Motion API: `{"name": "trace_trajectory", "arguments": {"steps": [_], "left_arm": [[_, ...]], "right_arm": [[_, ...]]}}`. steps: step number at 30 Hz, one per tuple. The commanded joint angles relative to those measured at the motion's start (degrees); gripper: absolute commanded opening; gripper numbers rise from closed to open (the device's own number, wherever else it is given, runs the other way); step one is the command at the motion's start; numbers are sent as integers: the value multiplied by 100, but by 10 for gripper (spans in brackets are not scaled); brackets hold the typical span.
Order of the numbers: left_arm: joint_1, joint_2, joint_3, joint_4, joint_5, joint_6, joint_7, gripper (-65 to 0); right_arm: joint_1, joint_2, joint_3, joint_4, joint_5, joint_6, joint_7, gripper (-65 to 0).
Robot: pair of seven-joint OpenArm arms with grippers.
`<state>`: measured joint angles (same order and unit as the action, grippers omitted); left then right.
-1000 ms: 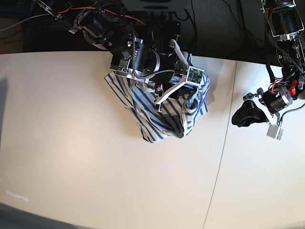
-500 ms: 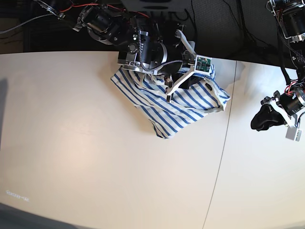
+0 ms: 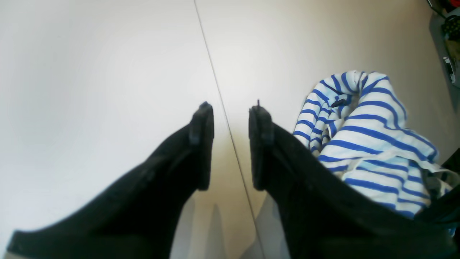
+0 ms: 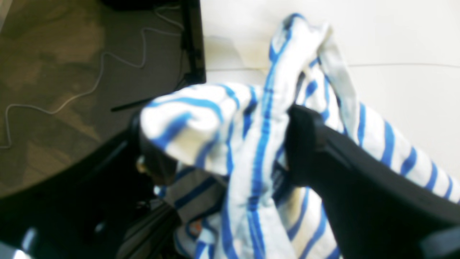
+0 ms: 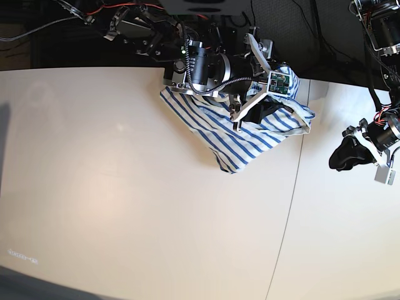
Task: Fold the T-shirt properly
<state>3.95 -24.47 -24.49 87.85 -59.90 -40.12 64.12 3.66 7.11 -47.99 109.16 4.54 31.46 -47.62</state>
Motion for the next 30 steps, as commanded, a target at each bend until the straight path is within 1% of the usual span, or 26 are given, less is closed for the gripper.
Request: {"name": "trace_trajectory", "arguments": {"steps": [1,12,15,18,19,20,21,22,23,25,28,30], "left_arm": [[-92,-111,-39,109,-157,12,-85,-455],[-90,-114,-39,109,-160,12,-83,-455],[-92,-114,-39,109,-160,12,-83,-455],[-90,-116,-39,109,-160,12,-83,-455],[-90,-116,-39,109,-160,12,-83,-455],[-90,-127,-39,109,-160,12,-83,-455],[-90,-131,-39,109,-157,12,-81,-455],[-90,-142,-39,109,-160,12,-81,-455],[-90,-144,-39,109,-157,12,-79,-455],[-90,-142,-39,109,-157,12,-79,-455],[-90,-142,-39,109,-160,12,-79,-455],[-90,-142,-39,109,-160,12,-81,-455]], "right_arm": [[57,-63,15,107,111,177,151,-207],[76,-105,81,127,944,173,157,-207],[76,-247,376,216,942,175,155,-207],[79,-345,846,437,946,177,155,-215],[76,-348,1023,525,946,177,153,-243],[76,-343,1196,610,944,177,129,-303],[76,-334,1360,675,942,179,66,-406],[76,-315,1513,723,944,177,-15,-546],[74,-295,1646,739,964,177,-133,-650],[72,-184,1827,732,1141,177,-308,-650],[39,181,1853,713,1403,181,-328,-650],[26,424,1812,697,1458,181,-415,-650]]}}
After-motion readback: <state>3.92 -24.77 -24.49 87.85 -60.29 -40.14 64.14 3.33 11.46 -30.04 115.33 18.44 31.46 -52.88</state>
